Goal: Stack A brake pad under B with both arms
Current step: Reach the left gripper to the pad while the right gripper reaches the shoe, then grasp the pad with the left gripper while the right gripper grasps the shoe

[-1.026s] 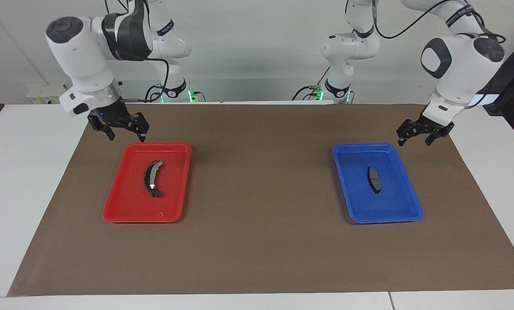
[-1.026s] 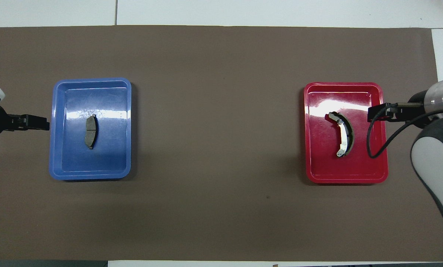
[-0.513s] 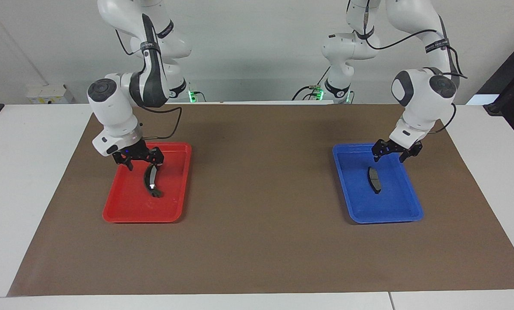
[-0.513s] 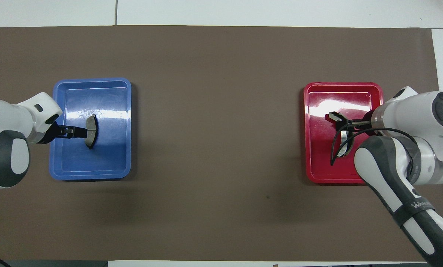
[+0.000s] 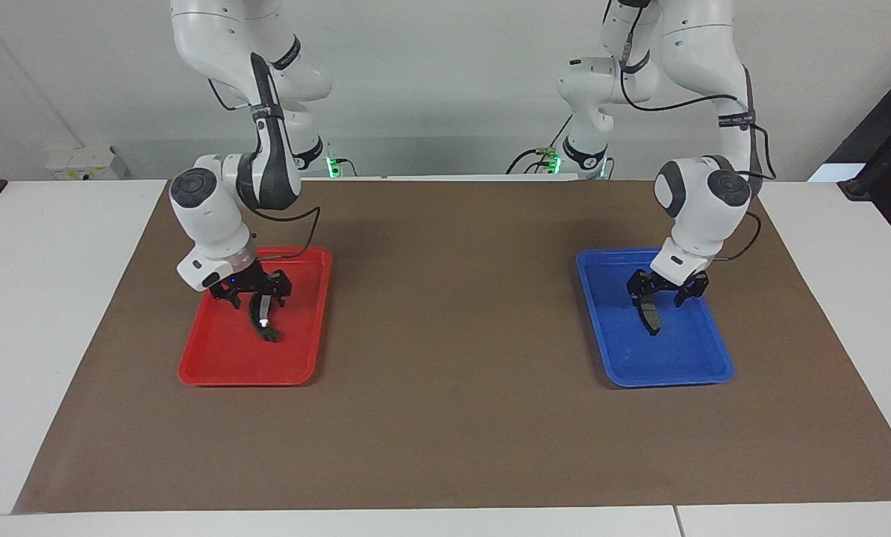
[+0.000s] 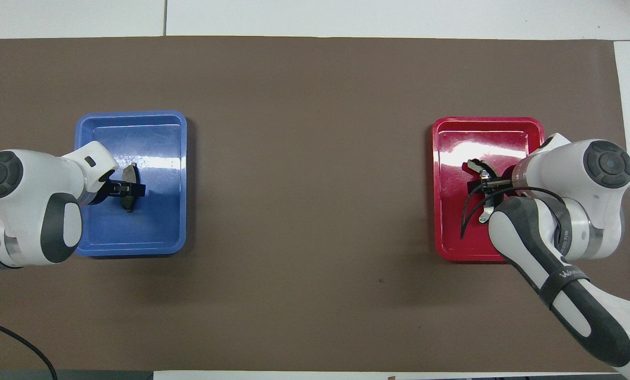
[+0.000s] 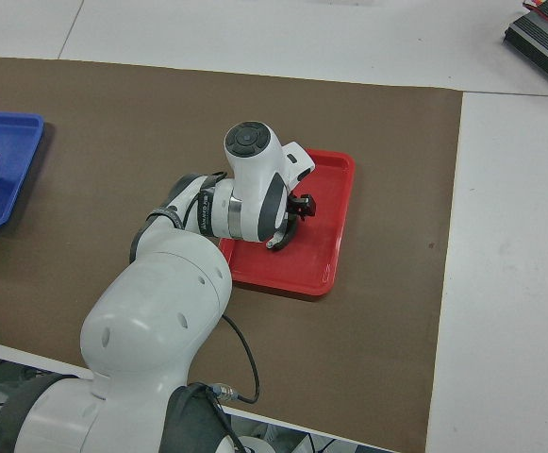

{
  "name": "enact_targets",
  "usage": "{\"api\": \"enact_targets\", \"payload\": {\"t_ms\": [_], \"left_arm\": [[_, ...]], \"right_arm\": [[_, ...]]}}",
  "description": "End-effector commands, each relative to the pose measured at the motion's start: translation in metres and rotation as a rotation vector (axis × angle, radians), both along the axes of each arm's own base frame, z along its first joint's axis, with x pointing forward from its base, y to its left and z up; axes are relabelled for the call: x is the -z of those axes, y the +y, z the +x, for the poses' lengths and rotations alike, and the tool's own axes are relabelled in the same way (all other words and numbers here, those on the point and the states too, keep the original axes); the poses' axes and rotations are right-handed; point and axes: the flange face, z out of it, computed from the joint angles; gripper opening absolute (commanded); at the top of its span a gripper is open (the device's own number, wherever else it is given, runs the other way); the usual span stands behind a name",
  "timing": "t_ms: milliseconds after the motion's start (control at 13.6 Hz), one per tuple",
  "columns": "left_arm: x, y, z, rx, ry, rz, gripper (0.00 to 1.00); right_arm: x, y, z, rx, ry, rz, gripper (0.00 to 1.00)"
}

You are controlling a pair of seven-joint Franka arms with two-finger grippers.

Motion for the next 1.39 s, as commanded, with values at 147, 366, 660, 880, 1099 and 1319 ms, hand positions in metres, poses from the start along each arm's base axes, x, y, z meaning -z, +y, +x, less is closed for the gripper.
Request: {"api": "enact_targets", "payload": {"t_ms": [147, 366, 660, 880, 1099, 1319], "left_arm": [[0.005, -0.007, -0.001, 0.018, -0.018, 0.012, 0.63], [0.005, -0.007, 0.0, 0.023, -0.019, 0.012, 0.23], [-0.023, -0.015, 0.003, 0.036, -0.033, 0.008, 0.13], [-0.076, -0.024, 0.009, 0.038, 0.035, 0.005, 0.11], [-0.09, -0.083, 0.006, -0.047, 0.012, -0.009, 0.09], [-0.09, -0.159, 0.015, -0.109, -0.052, -0.038, 0.05]], "right_arm": [[0.006, -0.005, -0.004, -0.011, -0.003, 0.012, 0.99], [0.007, -0.006, -0.005, -0.031, 0.001, 0.012, 0.82], [0.007, -0.007, -0.007, -0.054, 0.013, 0.012, 0.3], [0.006, -0.008, -0.006, -0.048, 0.03, 0.013, 0.0], [-0.007, -0.008, 0.002, -0.05, 0.051, 0.015, 0.0], [-0.045, -0.008, 0.015, -0.052, 0.065, 0.016, 0.0]]}}
